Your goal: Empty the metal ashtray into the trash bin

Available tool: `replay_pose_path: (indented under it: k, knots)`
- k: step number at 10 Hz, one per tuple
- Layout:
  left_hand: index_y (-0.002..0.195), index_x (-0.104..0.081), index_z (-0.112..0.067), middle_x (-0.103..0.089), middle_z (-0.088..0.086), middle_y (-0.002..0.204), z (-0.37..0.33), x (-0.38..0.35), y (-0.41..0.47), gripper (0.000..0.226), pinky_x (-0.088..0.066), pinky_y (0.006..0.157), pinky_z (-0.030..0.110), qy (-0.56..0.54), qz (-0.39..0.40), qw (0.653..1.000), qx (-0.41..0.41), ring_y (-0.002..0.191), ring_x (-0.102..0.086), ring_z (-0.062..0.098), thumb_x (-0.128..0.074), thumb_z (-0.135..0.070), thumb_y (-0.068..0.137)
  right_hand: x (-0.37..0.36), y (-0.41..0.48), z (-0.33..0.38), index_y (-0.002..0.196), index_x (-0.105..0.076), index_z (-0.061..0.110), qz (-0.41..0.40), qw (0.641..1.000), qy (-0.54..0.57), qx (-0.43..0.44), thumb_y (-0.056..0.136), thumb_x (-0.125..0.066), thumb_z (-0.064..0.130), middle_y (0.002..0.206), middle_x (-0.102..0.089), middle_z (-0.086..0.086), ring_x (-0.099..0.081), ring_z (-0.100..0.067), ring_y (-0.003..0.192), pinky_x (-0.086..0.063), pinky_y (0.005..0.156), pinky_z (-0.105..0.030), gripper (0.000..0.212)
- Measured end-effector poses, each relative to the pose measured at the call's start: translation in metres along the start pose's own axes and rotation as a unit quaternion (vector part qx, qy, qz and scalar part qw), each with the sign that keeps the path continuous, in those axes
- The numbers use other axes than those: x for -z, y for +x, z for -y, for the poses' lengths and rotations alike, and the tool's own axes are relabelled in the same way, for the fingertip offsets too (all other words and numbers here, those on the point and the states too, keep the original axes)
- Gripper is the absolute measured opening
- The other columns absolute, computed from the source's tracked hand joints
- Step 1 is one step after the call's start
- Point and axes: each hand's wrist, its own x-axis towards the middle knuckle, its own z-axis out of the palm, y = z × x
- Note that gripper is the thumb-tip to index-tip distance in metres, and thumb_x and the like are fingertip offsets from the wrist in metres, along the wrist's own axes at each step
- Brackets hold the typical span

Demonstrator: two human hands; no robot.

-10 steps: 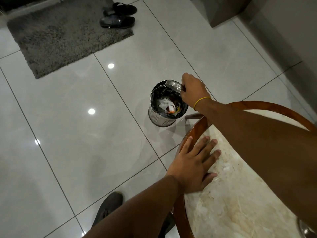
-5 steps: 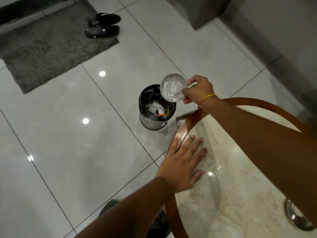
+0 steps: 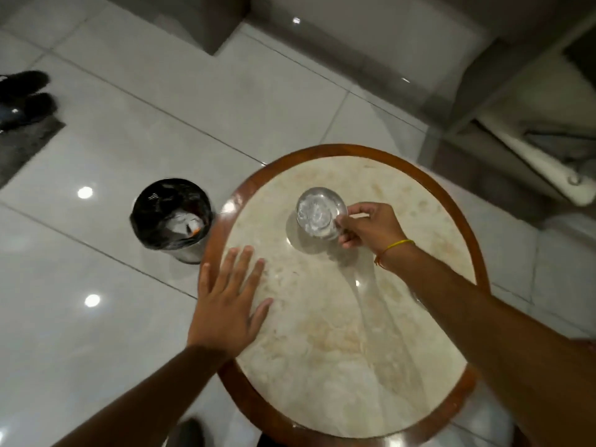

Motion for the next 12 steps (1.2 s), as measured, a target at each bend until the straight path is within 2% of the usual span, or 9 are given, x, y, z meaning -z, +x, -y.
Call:
replay_pose_path:
  k: [3, 5, 6, 7, 8, 9, 10, 11, 12]
  knots:
    - [0.175, -0.018, -0.023, -0.009, 0.008, 0.184, 0.001, -0.002, -0.001, 0.080, -0.009, 0.131, 0.071, -0.011, 0.019, 1.000, -0.002, 0.170, -0.004, 0.032, -0.032, -0.061, 0.106, 0.060, -0.040, -0.081, 0.084, -0.074, -0.001, -0.092, 0.994, -0.050, -0.035, 0.082, -0.080, 0.000, 0.051, -0.069, -0.009, -0.069, -0.024, 0.040, -0.063, 0.051, -0.038, 0.006]
    - [0.173, -0.026, -0.016, -0.012, 0.011, 0.184, -0.006, 0.003, 0.000, 0.080, -0.004, 0.132, 0.066, -0.009, 0.024, 1.000, -0.006, 0.170, -0.006, 0.035, -0.032, -0.059, 0.105, 0.071, -0.059, -0.103, 0.084, -0.070, -0.004, -0.130, 0.989, -0.072, -0.024, 0.081, -0.080, 0.002, 0.064, -0.075, -0.022, -0.075, -0.027, 0.049, -0.065, 0.056, -0.048, 0.013]
    - [0.173, -0.025, -0.014, -0.012, 0.014, 0.183, -0.008, 0.005, 0.000, 0.081, -0.006, 0.131, 0.068, -0.004, 0.032, 0.999, -0.005, 0.170, -0.007, 0.037, -0.032, -0.058, 0.105, 0.074, -0.068, -0.108, 0.085, -0.069, -0.003, -0.136, 0.988, -0.072, -0.028, 0.081, -0.080, 0.005, 0.065, -0.075, -0.021, -0.076, -0.026, 0.051, -0.065, 0.056, -0.049, 0.014]
    - [0.172, -0.026, -0.009, -0.013, 0.019, 0.182, -0.013, 0.007, 0.001, 0.082, -0.017, 0.130, 0.071, -0.018, 0.036, 0.999, -0.003, 0.168, -0.010, 0.042, -0.028, -0.060, 0.107, 0.072, -0.076, -0.110, 0.081, -0.070, 0.001, -0.147, 0.984, -0.104, -0.009, 0.085, -0.077, 0.014, 0.071, -0.075, -0.017, -0.077, -0.031, 0.065, -0.065, 0.068, -0.047, 0.015]
    - [0.170, -0.029, -0.004, -0.017, 0.025, 0.179, -0.018, 0.012, 0.002, 0.087, -0.022, 0.128, 0.071, -0.018, 0.052, 0.998, -0.002, 0.166, -0.015, 0.046, -0.017, -0.065, 0.109, 0.065, -0.087, -0.114, 0.086, -0.069, 0.003, -0.174, 0.957, -0.223, 0.060, 0.096, -0.066, 0.022, 0.080, -0.073, -0.015, -0.071, -0.032, 0.080, -0.054, 0.072, -0.038, 0.022]
    - [0.170, -0.028, -0.003, -0.017, 0.026, 0.179, -0.021, 0.015, 0.004, 0.090, -0.021, 0.128, 0.071, -0.009, 0.071, 0.997, -0.004, 0.165, -0.015, 0.047, -0.013, -0.067, 0.108, 0.056, -0.105, -0.117, 0.097, -0.067, 0.003, -0.194, 0.909, -0.335, 0.152, 0.098, -0.058, 0.015, 0.093, -0.068, -0.017, -0.066, -0.035, 0.085, -0.052, 0.075, -0.040, 0.015]
    - [0.169, -0.031, -0.002, -0.018, 0.026, 0.178, -0.023, 0.021, 0.005, 0.095, -0.023, 0.127, 0.073, -0.001, 0.100, 0.995, 0.005, 0.164, -0.018, 0.049, -0.008, -0.071, 0.107, 0.043, -0.126, -0.125, 0.111, -0.068, -0.005, -0.204, 0.859, -0.422, 0.208, 0.082, -0.073, 0.005, 0.103, -0.069, -0.020, -0.069, -0.037, 0.091, -0.061, 0.083, -0.044, 0.032]
    - [0.169, -0.032, -0.008, -0.020, 0.023, 0.178, -0.032, 0.041, 0.014, 0.098, -0.026, 0.125, 0.075, 0.015, 0.121, 0.992, -0.013, 0.163, -0.021, 0.048, -0.003, -0.074, 0.104, 0.040, -0.138, -0.120, 0.138, -0.057, -0.009, -0.193, 0.857, -0.437, 0.196, 0.088, -0.071, 0.016, 0.135, -0.063, -0.027, -0.064, -0.042, 0.122, -0.056, 0.100, -0.050, 0.058]
    - [0.163, -0.045, -0.006, -0.033, 0.025, 0.173, -0.049, 0.067, 0.022, 0.090, -0.033, 0.119, 0.078, 0.032, 0.098, 0.993, -0.059, 0.158, -0.035, 0.047, -0.010, -0.068, 0.109, 0.044, -0.150, -0.110, 0.162, -0.029, 0.008, -0.184, 0.853, -0.457, 0.172, 0.100, -0.048, 0.041, 0.170, -0.025, -0.017, -0.028, -0.036, 0.156, -0.034, 0.123, -0.050, 0.072]
